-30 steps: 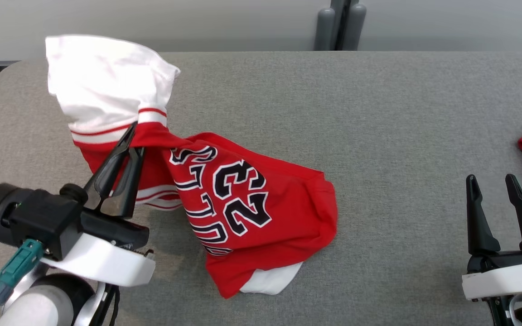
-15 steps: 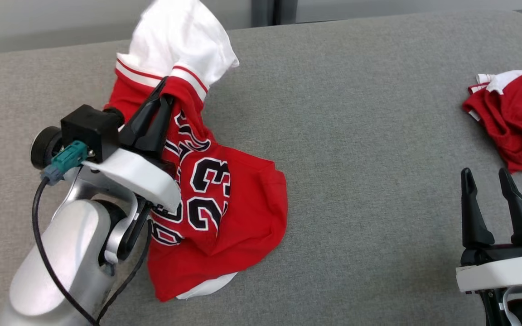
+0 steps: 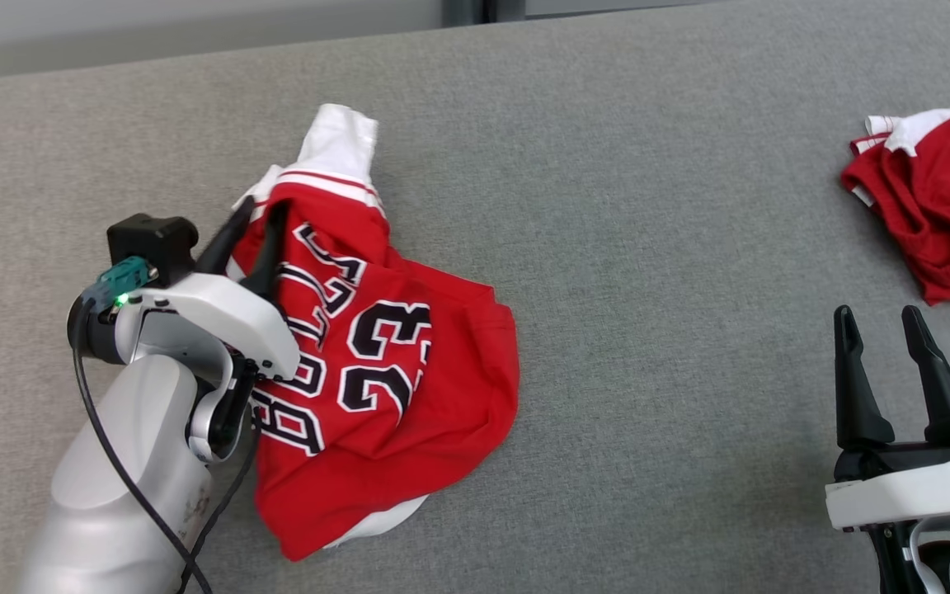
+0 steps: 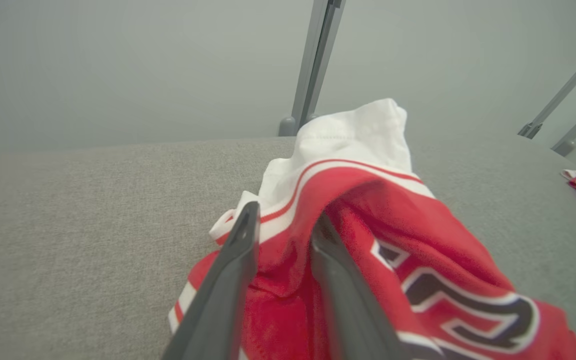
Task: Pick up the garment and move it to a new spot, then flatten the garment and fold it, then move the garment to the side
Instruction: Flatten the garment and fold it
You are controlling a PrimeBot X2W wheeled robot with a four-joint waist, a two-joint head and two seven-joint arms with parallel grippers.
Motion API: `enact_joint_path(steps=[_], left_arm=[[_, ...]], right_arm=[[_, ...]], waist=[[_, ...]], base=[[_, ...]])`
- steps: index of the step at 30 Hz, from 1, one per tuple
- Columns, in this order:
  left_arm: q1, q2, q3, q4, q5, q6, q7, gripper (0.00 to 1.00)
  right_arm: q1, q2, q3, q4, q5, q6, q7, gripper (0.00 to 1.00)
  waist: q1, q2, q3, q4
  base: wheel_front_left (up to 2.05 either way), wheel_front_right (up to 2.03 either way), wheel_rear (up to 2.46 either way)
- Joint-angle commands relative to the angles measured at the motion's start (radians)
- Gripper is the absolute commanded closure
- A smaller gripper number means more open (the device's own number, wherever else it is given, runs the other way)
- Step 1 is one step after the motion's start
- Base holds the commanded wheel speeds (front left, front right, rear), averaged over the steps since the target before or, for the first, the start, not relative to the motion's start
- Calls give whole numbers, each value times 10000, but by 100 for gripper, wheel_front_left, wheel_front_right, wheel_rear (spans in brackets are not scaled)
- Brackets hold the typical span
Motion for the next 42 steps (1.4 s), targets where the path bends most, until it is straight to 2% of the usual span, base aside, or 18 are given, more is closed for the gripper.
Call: enact_joint_path(steps=[1, 7, 13, 24, 31, 42], left_arm=[[-209, -18, 72, 177, -65, -82, -238, 0], [380, -154, 328, 495, -308, -343, -1306, 0], [1467, -103, 981, -401, -352, -116, -1769, 0], [3881, 326, 2183, -3375, 620, 329, -1805, 0], [5203, 699, 2022, -4539, 1316, 775, -1730, 0], [6259, 884, 1821, -5571, 1454, 1266, -1166, 0]], right_arm=[[-98, -45, -30, 0, -50, 2, 9, 0], [15, -47, 109, 125, -177, 2, 101, 0], [109, -46, 235, 141, -374, 2, 219, 0], [328, -48, 332, 113, -784, 2, 459, 0], [608, -105, 369, 53, -934, 2, 621, 0], [950, -256, 239, -132, -998, 2, 837, 0]], waist=[[0, -1, -125, 129], [0, -1, -617, 485], [0, -1, -1083, 887], [0, -1, -1658, 1433], [0, -1, -2098, 1577], [0, -1, -2368, 1607]], base=[[0, 0, 0], [0, 0, 0], [0, 0, 0], [0, 0, 0], [0, 0, 0], [0, 0, 0]])
